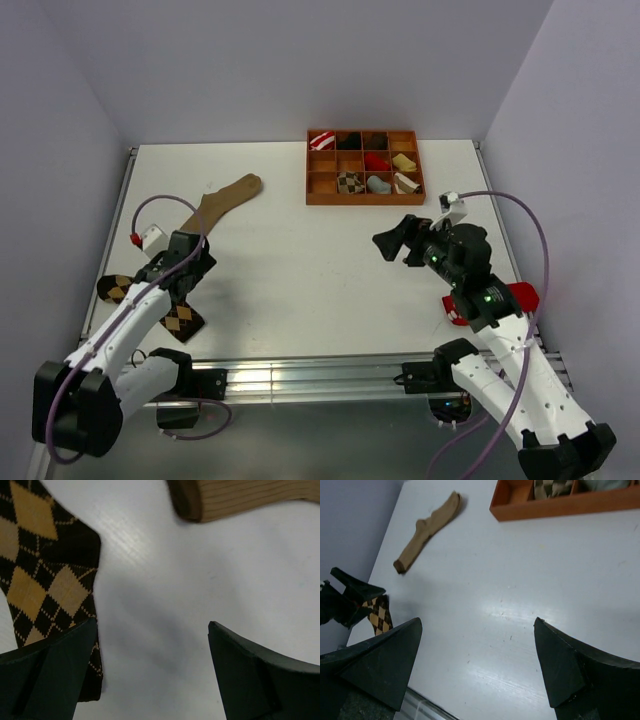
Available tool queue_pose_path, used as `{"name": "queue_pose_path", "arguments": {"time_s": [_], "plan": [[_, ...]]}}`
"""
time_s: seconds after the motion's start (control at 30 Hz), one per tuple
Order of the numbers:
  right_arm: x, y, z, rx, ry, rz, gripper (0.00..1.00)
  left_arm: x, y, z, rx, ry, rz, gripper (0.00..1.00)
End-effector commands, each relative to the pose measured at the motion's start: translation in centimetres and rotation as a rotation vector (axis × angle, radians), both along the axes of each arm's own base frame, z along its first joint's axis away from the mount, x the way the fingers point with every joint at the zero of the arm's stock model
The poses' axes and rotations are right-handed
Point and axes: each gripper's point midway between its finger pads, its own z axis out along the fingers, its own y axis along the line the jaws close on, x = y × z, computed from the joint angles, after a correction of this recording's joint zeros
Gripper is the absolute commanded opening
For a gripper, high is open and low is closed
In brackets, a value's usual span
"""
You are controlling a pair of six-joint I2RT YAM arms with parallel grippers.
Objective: Roll the socks
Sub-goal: Move the sock to the center of the board.
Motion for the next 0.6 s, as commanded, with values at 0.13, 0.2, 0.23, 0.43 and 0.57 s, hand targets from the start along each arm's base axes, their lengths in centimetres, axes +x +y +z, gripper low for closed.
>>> {"name": "queue_pose_path", "arguments": {"time_s": [0.13,0.2,0.23,0.43,0.57], "plan": [[-0.8,2.3,-2.8,0.073,0.023,0.124,1.0,-1.3,2.3,-3.6,0.005,0.098,0.194,0.98],[-0.7,2.4,-3.4,0.061,0.032,0.129,1.0,-1.3,2.3,-4.4,-0.009,0.11,0.184,0.97],[-0.7,2.5,-3.7,0.059,0.039,0.134,1.0,-1.4,2.2,-4.8,-0.017,0.12,0.181,0.97],[-1.0,2.3,-3.9,0.04,0.027,0.142,1.0,-2.7,1.4,-8.7,-0.06,0.254,0.179,0.97],[-1.4,2.4,-3.5,0.038,0.015,0.161,1.0,-3.1,0.6,-10.1,-0.107,0.272,0.16,0.96]]}}
